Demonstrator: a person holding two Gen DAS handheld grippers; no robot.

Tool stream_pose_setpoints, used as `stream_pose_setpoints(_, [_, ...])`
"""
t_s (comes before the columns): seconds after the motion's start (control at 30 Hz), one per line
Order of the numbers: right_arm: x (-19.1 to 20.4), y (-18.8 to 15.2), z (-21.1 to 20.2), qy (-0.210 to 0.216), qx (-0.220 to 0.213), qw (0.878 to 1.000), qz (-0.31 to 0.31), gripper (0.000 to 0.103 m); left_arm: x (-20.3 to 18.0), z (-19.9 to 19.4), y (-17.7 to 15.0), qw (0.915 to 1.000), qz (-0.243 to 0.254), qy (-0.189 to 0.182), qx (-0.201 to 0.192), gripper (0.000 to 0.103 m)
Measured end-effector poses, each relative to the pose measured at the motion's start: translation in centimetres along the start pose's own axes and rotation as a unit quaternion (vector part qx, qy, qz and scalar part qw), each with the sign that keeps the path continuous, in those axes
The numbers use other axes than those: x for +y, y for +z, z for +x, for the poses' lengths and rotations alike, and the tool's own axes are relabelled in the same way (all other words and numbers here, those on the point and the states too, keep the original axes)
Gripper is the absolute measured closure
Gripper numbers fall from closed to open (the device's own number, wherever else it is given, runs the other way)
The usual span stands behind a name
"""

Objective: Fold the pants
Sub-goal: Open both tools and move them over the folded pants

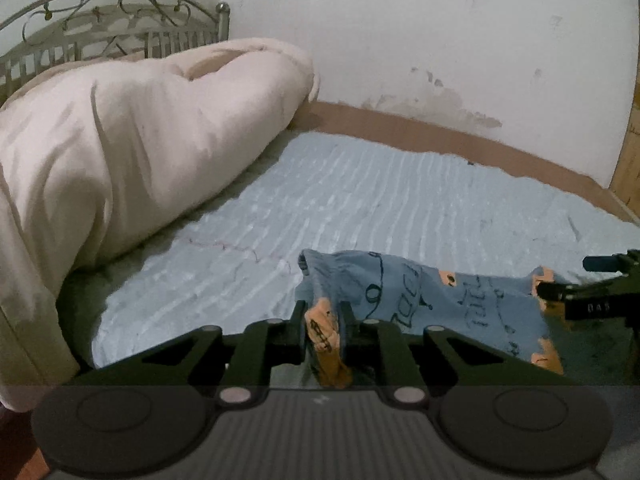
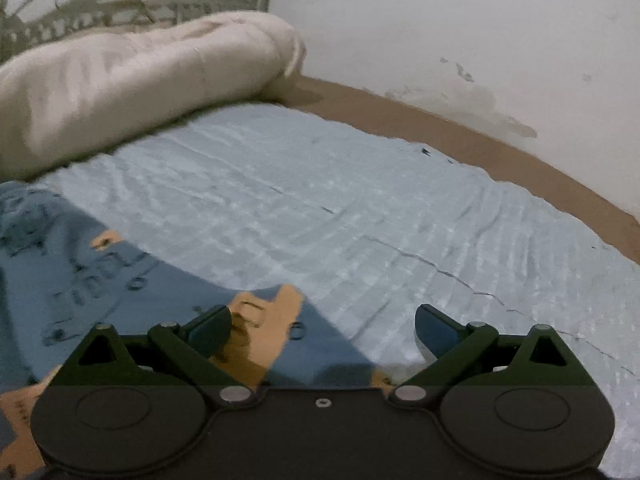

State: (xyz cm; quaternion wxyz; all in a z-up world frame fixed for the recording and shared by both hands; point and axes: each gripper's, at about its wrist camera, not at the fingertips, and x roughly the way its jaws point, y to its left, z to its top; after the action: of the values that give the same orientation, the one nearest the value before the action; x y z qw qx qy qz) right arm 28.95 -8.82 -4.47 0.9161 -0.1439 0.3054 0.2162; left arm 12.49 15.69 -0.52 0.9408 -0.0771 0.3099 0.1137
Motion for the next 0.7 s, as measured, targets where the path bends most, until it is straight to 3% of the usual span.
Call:
stream_pose_setpoints(0.3, [-2.6,-0.2,2.1,-0.075,0.01,0.997,0.027,0.002,-0.4,0.3,-0.5,0.9997,0.021,0.008,0.011,0.081])
stream_pose_setpoints(0.33, [-2.8,-0.3,1.7,-0.079,0.009,0.996,0.028,0.002,-0.4,0.2,-0.4,0.9996,0.022,0.008,0.013,0.075])
stream_pose_setpoints(0.37, [-3.0,-0.5,1.2,-0.079,0.007,0.997,0.027,0.002,-0.4,0.0,-0.3,0.9996,0.021,0.009,0.013,0.062])
stream_pose_setpoints(0.4, [-3.2,-0.6,0.4,-0.074,0.005,0.997,0.023,0.002,-0.5,-0.2,-0.3,0.9996,0.022,0.01,0.012,0.043])
stream_pose_setpoints(0.47, [-3.2,-1.3,-1.7,-0.067,-0.004,0.998,0.012,0.001,-0.9,-0.8,-0.2,0.9995,0.027,0.015,0.002,0.027])
stream_pose_setpoints(0.6, [-2.4,-3.8,-6.4,-0.049,-0.02,0.998,-0.014,0.001,-3.0,-2.0,0.0,0.998,0.054,0.02,-0.025,0.01])
stream_pose_setpoints(0.7, [-2.1,-6.5,-9.6,-0.042,-0.025,0.999,-0.024,0.001,-5.8,-2.7,-0.3,0.9958,0.082,0.002,-0.04,0.006])
